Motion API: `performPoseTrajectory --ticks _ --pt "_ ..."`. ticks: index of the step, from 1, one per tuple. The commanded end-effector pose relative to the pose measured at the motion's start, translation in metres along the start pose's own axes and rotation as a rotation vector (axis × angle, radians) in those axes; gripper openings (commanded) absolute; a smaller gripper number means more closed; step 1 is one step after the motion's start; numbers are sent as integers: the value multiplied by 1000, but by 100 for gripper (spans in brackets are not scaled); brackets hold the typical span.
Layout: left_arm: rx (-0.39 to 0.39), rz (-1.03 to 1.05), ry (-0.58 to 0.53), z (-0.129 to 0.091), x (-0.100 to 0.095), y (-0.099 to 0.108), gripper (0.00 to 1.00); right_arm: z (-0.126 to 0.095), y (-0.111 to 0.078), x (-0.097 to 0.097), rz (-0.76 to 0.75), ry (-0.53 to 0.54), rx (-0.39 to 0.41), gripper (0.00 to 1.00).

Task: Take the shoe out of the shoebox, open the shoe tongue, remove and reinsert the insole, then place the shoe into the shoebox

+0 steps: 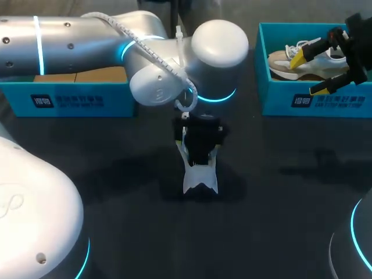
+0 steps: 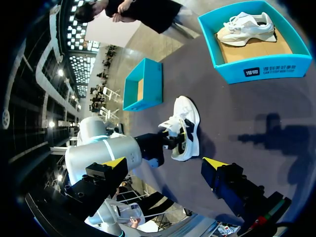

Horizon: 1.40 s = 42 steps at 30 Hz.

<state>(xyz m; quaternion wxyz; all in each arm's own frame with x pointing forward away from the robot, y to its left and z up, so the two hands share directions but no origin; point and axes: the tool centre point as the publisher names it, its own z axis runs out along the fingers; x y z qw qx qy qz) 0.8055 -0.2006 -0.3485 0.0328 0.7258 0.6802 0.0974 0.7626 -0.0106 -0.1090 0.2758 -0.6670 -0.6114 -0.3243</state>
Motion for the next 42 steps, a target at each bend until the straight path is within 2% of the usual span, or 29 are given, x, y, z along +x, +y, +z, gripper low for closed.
performPoseTrajectory --ticks 1,8,21,29,34,35,36,37,38,39,40,42 --pt "6 -2 -11 -1 3 3 100 1 0 0 1 -2 0 100" --pt "-5 -10 -31 -17 10 14 100 1 0 0 1 -2 0 100" --pt "-57 -11 -51 -74 23 44 100 1 0 0 1 -2 0 100" --pt "-79 -32 -17 -82 29 74 100 1 0 0 1 -2 0 100" --pt "-80 -30 -9 -78 26 87 100 1 0 0 1 -2 0 100" --pt "-83 -28 -5 -77 25 90 96 1 0 0 1 -2 0 100" --pt "-86 -27 2 -75 24 94 66 1 0 0 1 -2 0 100" --pt "-86 -26 2 -73 22 97 48 1 0 0 1 -2 0 100" --pt "-84 -27 -3 -72 22 99 42 1 0 0 1 -2 0 100" --pt "-85 -27 -2 -71 20 101 28 1 0 0 1 -2 0 100" --pt "-86 -26 -3 -70 18 101 22 1 0 0 1 -2 0 100" --pt "-88 -24 -8 -68 16 107 22 1 0 0 1 -2 0 100"
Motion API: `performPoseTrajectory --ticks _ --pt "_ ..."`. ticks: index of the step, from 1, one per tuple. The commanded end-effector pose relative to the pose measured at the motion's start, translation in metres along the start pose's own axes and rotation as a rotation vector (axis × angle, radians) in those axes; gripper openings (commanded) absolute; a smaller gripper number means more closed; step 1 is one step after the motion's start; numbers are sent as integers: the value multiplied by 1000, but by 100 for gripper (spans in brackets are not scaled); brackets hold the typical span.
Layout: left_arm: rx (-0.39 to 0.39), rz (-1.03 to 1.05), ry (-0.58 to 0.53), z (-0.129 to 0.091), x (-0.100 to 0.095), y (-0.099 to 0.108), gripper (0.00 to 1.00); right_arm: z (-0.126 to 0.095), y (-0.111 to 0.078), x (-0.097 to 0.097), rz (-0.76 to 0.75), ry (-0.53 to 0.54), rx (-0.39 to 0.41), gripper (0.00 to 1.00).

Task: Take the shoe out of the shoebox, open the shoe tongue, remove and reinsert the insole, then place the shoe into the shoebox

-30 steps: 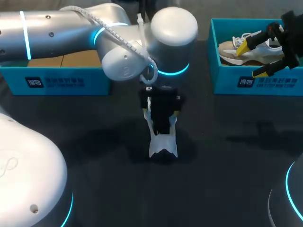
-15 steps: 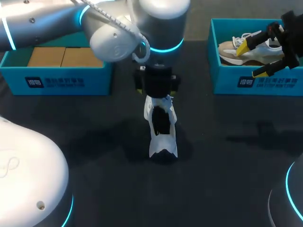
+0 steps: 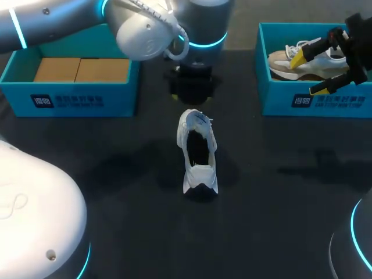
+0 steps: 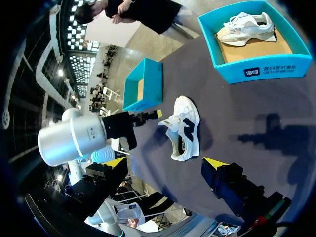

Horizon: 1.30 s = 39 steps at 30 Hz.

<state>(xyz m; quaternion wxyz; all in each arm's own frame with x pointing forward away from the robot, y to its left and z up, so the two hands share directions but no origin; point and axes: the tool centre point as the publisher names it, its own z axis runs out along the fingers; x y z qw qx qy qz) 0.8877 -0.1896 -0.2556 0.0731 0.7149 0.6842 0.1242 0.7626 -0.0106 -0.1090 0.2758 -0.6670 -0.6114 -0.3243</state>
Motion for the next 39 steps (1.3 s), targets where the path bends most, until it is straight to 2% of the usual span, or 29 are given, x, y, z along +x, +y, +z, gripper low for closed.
performPoseTrajectory --ticks 1,5,12,19,20,26,32,39 --pt "6 2 5 9 -10 11 23 1 0 0 1 -2 0 100" --pt "16 7 -13 18 -16 16 31 1 0 0 1 -2 0 100" --pt "46 20 -35 34 -29 9 30 1 0 0 1 -2 0 100" --pt "83 28 -74 38 -30 -13 29 1 0 0 1 -2 0 100" --pt "95 36 -75 40 -30 -24 28 1 0 0 1 -2 0 100" --pt "126 34 -85 47 -27 -48 29 1 0 0 1 -2 0 100" --pt "140 23 -95 46 -24 -62 30 1 0 0 1 -2 0 100" --pt "110 -20 -67 41 -9 -48 30 1 0 0 1 -2 0 100"
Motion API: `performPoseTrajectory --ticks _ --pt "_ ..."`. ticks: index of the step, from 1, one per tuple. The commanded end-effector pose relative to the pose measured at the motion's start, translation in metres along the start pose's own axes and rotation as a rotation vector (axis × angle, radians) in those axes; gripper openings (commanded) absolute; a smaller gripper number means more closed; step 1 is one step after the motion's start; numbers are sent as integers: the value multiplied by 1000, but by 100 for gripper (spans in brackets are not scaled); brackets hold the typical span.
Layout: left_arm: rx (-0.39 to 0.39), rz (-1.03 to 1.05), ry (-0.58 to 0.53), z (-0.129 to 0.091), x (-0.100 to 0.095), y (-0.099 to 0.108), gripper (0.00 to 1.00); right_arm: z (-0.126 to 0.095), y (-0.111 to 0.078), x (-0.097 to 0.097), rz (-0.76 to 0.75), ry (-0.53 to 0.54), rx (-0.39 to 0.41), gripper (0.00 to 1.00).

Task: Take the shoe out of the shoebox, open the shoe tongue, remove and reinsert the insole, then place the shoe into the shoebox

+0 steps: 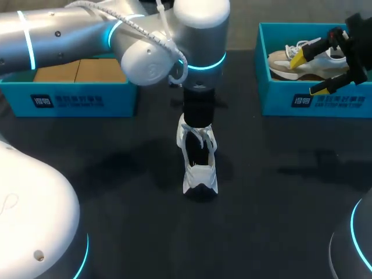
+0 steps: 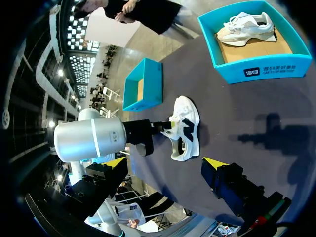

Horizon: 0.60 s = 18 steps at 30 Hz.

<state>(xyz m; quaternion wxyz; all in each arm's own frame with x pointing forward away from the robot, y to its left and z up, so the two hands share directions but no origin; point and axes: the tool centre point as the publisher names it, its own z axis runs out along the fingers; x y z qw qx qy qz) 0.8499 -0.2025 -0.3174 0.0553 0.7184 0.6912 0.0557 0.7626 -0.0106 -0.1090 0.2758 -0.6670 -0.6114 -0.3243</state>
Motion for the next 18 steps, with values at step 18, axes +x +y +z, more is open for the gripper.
performPoseTrajectory --ticks 18 --pt "26 1 18 13 1 6 30 1 0 0 1 -2 0 100"
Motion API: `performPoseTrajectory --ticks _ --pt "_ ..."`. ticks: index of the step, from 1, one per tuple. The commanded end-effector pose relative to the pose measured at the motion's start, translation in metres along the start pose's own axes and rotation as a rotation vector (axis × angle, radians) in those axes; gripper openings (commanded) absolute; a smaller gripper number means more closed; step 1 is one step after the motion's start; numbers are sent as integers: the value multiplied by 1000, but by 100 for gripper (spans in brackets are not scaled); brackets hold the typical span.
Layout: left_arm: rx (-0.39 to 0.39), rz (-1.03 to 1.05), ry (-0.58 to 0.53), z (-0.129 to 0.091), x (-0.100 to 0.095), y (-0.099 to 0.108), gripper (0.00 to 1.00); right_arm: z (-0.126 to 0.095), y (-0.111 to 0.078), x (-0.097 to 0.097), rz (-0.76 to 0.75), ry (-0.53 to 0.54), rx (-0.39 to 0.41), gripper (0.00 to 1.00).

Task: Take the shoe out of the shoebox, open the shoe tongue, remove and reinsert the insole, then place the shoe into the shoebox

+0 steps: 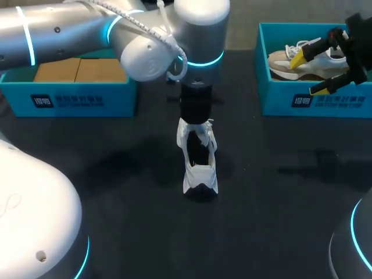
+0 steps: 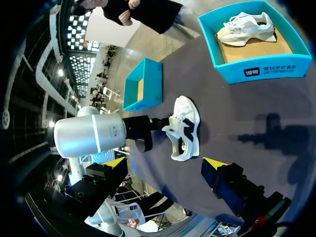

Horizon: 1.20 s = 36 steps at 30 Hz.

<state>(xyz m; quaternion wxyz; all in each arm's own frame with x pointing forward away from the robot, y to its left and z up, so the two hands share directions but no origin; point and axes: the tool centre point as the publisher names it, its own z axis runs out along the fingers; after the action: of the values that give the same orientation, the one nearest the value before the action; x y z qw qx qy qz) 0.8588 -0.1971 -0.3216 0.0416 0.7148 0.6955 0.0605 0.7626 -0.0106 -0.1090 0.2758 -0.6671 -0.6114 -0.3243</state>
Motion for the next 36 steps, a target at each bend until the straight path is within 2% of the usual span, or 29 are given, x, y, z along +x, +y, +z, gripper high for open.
performPoseTrajectory --ticks 1,12,17,27,36 --pt "13 10 -9 7 -5 -2 30 1 0 0 1 -2 0 100" --pt "42 40 -31 9 -2 -36 25 1 0 0 1 -2 0 100" --pt "31 32 -49 -1 2 -43 25 1 0 0 1 -2 0 100" --pt "-28 33 -57 -24 1 -28 31 1 0 0 1 -2 0 100" --pt "-38 47 -57 -16 -18 -7 27 1 0 0 1 -2 0 100"
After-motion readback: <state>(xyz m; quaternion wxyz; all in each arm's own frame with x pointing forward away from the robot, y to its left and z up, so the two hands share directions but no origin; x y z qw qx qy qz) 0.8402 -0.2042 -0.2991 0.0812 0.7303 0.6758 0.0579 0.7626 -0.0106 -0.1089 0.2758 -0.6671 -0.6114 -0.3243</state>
